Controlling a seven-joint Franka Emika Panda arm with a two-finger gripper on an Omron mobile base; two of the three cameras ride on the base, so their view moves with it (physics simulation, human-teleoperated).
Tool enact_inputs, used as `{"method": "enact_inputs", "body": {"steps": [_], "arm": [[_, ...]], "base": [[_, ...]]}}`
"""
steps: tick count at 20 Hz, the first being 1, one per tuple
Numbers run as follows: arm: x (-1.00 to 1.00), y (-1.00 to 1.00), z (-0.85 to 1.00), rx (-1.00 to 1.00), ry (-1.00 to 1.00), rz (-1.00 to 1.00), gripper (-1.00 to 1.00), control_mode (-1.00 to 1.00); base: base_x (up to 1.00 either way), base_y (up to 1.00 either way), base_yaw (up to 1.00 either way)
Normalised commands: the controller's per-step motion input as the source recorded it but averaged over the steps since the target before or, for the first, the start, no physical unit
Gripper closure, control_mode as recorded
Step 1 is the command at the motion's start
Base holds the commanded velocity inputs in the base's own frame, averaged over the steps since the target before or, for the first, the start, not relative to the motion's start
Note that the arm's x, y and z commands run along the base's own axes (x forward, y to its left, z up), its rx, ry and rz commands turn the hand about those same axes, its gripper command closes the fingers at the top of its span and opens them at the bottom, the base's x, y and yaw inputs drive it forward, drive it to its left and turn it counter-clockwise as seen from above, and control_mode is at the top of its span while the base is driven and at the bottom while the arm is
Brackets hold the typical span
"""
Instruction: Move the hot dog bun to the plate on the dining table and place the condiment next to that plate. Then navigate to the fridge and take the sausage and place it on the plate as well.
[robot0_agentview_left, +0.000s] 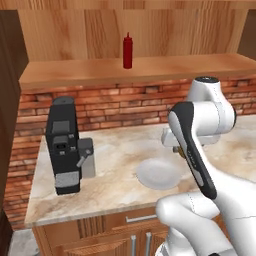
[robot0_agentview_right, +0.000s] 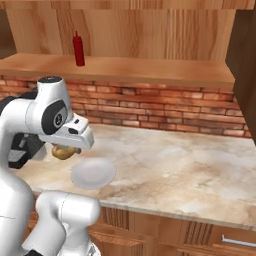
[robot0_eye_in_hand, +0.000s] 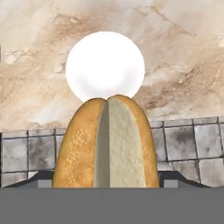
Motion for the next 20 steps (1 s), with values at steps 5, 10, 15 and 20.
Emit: {"method": "enact_inputs", "body": {"steps": [5, 10, 15, 20], "arm": [[0.0, 0.0, 0.0, 0.0, 0.0, 0.0, 1.0, 1.0], [0.0, 0.0, 0.0, 0.0, 0.0, 0.0, 1.0, 1.0], [0.0, 0.0, 0.0, 0.0, 0.0, 0.0, 1.0, 1.0], [0.0, 0.0, 0.0, 0.0, 0.0, 0.0, 1.0, 1.0]], "base": [[-0.99, -0.27, -0.24], [-0.82, -0.44, -0.46], [-0.01, -0.07, -0.95], [0.0, -0.04, -0.99]]}}
